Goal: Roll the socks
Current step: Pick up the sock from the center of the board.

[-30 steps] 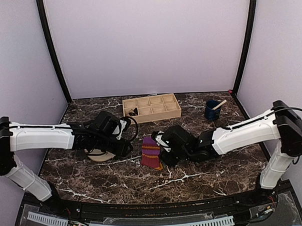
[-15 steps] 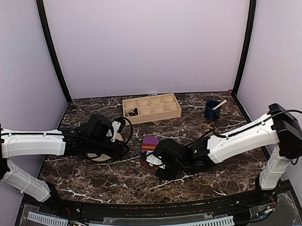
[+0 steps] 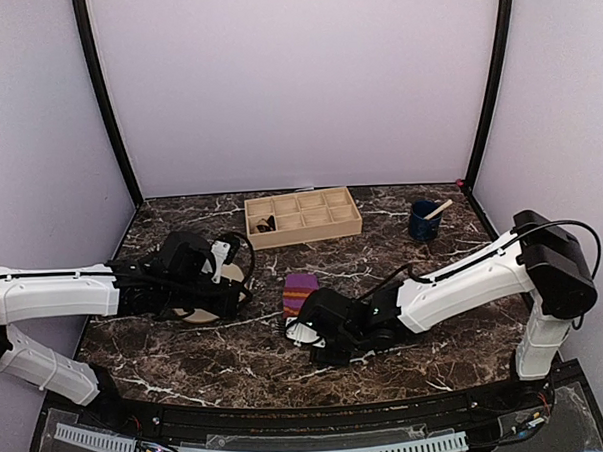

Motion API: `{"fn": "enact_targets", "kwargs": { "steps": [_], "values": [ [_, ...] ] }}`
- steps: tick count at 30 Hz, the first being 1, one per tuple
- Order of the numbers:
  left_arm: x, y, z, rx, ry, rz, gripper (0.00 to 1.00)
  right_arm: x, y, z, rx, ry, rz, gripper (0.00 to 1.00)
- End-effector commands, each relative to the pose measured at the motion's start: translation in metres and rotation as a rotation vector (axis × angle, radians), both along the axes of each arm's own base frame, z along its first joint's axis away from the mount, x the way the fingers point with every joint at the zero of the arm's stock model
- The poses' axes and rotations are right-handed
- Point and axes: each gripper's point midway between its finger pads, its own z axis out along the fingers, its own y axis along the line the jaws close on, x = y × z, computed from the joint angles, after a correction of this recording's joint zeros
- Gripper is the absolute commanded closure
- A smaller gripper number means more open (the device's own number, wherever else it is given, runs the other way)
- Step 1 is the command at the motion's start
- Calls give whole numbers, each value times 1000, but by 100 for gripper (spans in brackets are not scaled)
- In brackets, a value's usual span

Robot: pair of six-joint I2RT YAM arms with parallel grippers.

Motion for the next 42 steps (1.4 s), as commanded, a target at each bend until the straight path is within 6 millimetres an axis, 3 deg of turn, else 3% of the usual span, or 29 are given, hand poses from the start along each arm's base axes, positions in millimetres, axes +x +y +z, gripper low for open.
{"fn": "enact_targets", "kwargs": {
  "steps": [1, 12, 21, 27, 34, 42],
  "values": [
    [-1, 3, 1, -21, 0, 7, 53, 6, 13, 5, 2, -62, 37, 31],
    [2, 5, -3, -11, 8, 12, 53, 15, 11, -5, -36, -60, 75, 31],
    [6, 5, -6, -1, 19, 17, 53, 21, 7, -11, -50, -12, 99, 45],
    [9, 5, -8, 7, 25, 22, 53, 23, 8, -16, -60, 4, 121, 48],
    [13, 4, -9, 13, 31, 29, 53, 23, 3, -26, -76, 46, 127, 63],
    [17, 6, -7, 16, 28, 34, 53, 25, -5, -33, -79, 112, 88, 88]
  ]
}}
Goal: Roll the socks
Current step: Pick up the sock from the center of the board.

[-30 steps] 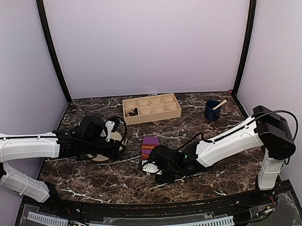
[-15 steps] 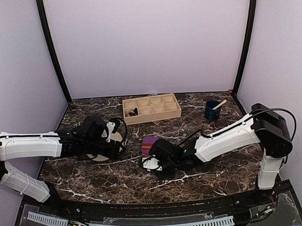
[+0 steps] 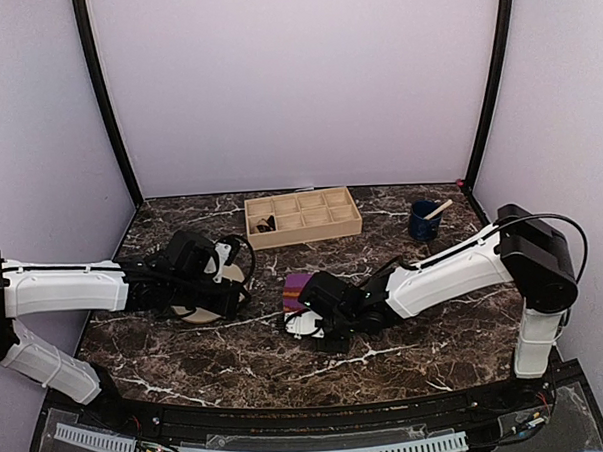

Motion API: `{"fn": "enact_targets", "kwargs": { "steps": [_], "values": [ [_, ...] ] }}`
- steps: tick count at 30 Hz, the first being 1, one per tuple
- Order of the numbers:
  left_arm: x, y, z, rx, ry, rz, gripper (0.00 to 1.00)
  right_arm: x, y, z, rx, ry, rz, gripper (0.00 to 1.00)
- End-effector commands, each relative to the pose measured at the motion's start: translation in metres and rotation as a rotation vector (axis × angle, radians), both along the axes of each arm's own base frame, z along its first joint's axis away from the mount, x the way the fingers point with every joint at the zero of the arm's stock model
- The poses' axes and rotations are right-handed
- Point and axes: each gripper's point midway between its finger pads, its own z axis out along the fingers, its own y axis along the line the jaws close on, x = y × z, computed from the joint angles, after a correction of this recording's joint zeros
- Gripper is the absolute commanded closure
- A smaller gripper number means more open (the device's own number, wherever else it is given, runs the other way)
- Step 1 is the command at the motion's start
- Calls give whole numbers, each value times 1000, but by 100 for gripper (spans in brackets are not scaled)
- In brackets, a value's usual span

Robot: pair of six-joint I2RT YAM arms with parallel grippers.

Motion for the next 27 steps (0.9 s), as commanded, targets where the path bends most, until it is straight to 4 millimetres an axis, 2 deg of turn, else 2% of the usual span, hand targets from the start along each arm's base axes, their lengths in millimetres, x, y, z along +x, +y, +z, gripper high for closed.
{"fn": "enact_targets", "kwargs": {
  "steps": [1, 4, 11, 18, 27],
  "values": [
    [7, -2, 12, -18, -22, -1, 53, -1, -7, -13, -28, 72, -25, 92],
    [6, -5, 14, -30, -29, -16, 53, -4, -3, -8, -7, 103, -27, 100],
    [1, -10, 16, -63, -43, -63, 53, -18, 19, 12, 77, 254, -24, 100],
    [-17, -24, 12, -154, -19, -165, 53, -38, 32, 23, 165, 495, -46, 100],
    [-38, -36, 9, -238, 15, -259, 54, -58, 34, 15, 183, 750, -69, 100]
  ]
}}
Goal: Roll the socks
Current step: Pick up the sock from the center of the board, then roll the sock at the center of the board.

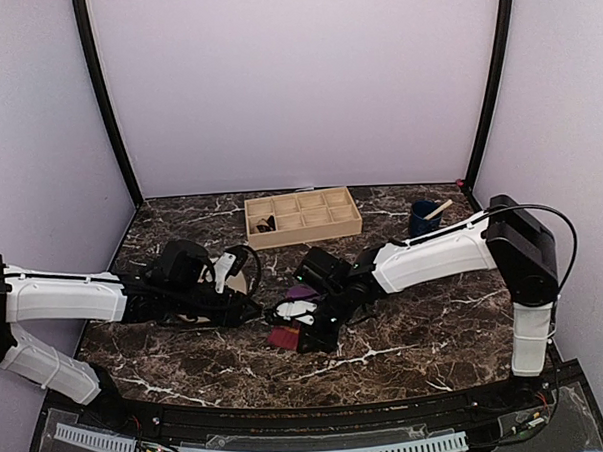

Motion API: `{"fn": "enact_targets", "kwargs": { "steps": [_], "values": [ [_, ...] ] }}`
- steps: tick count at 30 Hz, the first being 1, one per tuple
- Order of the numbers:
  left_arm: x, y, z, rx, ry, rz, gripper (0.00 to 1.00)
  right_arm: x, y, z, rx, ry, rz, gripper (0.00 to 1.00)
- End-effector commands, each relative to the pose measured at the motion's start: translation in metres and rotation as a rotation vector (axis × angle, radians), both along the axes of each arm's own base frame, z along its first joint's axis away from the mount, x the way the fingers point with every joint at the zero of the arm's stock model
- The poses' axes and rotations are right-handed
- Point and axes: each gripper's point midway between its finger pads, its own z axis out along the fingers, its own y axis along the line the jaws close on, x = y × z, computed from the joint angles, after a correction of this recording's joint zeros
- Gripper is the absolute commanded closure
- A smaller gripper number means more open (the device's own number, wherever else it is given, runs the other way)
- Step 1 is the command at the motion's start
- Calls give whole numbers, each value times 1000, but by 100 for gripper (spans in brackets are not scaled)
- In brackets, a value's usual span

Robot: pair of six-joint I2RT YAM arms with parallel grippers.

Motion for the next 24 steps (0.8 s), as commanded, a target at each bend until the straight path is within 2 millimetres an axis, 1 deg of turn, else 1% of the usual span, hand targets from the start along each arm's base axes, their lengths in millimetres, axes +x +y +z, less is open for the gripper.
{"fn": "enact_targets", "kwargs": {
  "steps": [1, 5, 8, 13, 18, 21, 24],
  "values": [
    [-14, -9, 10, -82, -19, -73, 54, -19, 2, -1, 28, 194, 1, 100],
    [-26, -17, 8, -88, -23, -140, 54, -22, 1, 4, 73, 292, -7, 100],
    [-35, -25, 3, -79, -19, -189, 54, -21, 0, 13, 119, 356, -16, 100],
    [-46, -35, 1, -80, -24, -254, 54, -21, -2, 26, 182, 460, -20, 100],
    [-61, -46, 1, -113, -9, -345, 53, -18, -7, 27, 207, 540, -31, 100],
    [-72, -53, -3, -126, 14, -407, 51, -18, -10, 26, 214, 574, -31, 100],
    [-82, -62, -9, -103, 12, -466, 50, -18, -11, 26, 220, 598, -32, 100]
  ]
}}
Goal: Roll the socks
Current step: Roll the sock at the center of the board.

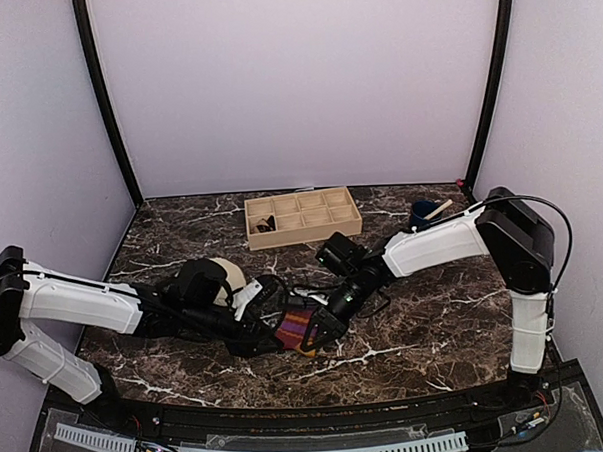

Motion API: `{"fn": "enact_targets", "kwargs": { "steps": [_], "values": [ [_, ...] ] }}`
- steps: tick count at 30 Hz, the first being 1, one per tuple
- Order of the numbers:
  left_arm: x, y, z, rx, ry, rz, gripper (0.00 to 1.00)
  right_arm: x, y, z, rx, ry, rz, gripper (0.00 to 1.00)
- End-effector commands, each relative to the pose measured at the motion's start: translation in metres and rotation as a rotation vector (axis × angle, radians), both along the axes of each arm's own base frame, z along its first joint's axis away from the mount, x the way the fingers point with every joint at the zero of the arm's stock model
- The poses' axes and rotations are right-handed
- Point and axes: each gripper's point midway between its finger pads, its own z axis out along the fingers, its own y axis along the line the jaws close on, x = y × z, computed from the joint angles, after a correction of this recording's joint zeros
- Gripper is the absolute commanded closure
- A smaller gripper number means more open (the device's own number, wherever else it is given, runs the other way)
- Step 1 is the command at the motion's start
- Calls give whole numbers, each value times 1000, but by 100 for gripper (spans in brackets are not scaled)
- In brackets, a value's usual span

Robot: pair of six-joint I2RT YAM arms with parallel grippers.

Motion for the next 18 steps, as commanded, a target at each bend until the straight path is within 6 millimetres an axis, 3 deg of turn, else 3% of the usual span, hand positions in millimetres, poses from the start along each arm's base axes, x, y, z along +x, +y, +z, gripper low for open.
{"fn": "enact_targets", "kwargs": {
  "steps": [1, 7, 18],
  "values": [
    [-21, -18, -1, -7, -22, -139, 50, -4, 0, 4, 44, 74, 12, 100],
    [-27, -28, -15, 86, -68, -196, 49, -7, 0, 2, 51, 106, 18, 100],
    [-15, -30, -22, 165, -175, -181, 50, -12, -4, 0, 48, 139, 34, 100]
  ]
}}
